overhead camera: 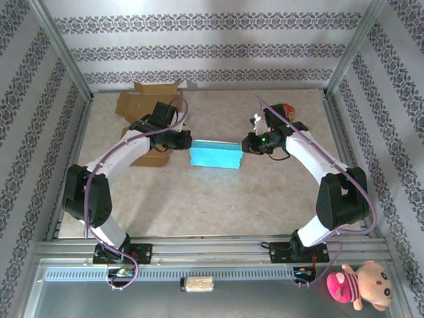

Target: Fold the paper box

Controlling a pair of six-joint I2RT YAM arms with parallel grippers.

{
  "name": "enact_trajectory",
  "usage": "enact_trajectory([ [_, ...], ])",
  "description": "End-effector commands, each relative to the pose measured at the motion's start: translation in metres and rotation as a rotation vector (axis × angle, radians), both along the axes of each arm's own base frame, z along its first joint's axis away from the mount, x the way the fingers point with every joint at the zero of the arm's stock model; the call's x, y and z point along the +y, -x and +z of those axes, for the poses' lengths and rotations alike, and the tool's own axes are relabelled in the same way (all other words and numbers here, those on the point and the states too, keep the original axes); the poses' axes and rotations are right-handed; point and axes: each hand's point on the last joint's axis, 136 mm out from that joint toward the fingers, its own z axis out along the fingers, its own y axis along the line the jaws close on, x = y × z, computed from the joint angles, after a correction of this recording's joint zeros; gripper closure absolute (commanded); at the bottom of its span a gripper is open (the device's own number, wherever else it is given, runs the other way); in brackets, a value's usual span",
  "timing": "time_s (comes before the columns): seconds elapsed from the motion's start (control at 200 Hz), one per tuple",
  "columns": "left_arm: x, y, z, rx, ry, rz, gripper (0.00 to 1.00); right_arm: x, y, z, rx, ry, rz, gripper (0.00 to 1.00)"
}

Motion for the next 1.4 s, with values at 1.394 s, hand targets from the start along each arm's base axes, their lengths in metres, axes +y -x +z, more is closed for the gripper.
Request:
enact_trajectory([
  [1.394,0.000,0.023,0.018,-0.025,0.000,-0.025,0.67,0.003,-0.010,0.066,-0.195,0.021,-0.044,0.52],
])
